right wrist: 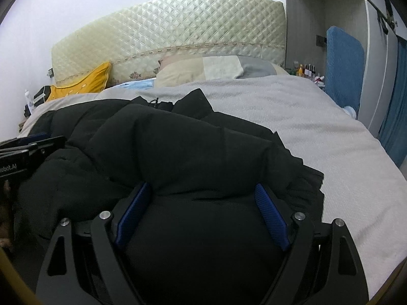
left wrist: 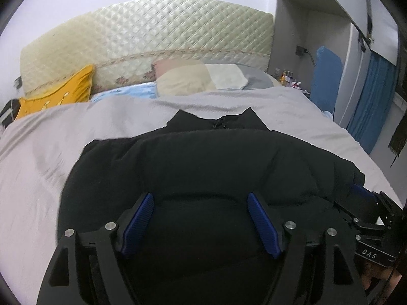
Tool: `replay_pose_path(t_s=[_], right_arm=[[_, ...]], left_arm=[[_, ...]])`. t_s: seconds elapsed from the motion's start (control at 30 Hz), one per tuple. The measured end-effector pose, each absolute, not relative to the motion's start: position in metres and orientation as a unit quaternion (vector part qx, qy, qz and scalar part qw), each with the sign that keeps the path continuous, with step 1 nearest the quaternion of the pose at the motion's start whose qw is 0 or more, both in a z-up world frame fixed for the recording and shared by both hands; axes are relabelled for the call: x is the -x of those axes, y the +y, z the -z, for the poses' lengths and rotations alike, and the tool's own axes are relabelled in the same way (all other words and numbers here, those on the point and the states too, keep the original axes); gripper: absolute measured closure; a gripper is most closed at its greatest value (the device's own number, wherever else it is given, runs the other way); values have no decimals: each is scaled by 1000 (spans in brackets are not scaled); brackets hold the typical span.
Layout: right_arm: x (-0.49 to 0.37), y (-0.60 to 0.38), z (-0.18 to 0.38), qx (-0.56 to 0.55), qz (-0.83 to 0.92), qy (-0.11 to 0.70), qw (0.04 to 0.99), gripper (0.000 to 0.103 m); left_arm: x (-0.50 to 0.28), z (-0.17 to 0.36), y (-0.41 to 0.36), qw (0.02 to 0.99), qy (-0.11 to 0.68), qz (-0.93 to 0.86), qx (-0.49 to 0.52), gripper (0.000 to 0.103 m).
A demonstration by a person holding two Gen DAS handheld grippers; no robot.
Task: Fold large clothes
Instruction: 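Move both tools to the jacket hem and grip it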
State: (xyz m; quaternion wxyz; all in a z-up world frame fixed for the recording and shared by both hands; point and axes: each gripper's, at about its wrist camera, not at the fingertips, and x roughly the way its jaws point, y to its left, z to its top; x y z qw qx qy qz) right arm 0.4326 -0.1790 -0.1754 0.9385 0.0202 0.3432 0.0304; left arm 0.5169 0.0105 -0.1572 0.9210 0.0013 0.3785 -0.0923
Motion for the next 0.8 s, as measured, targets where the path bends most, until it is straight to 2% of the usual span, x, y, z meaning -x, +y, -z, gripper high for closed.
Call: replay_pose_path(t_s=[0.2,0.47,0.8], right_arm=[[-390,-183,140,-28,-25,332,943,18],[-299,-177,63,-36,-34,294,955,18],[-192,-169,14,-22,-54,268,962,18]], left_arm=[[-466,108,32,931,358,71,11,27],[-362,31,45,937,340,79,26,27],[-234,-20,33,943,316,103,24,27]])
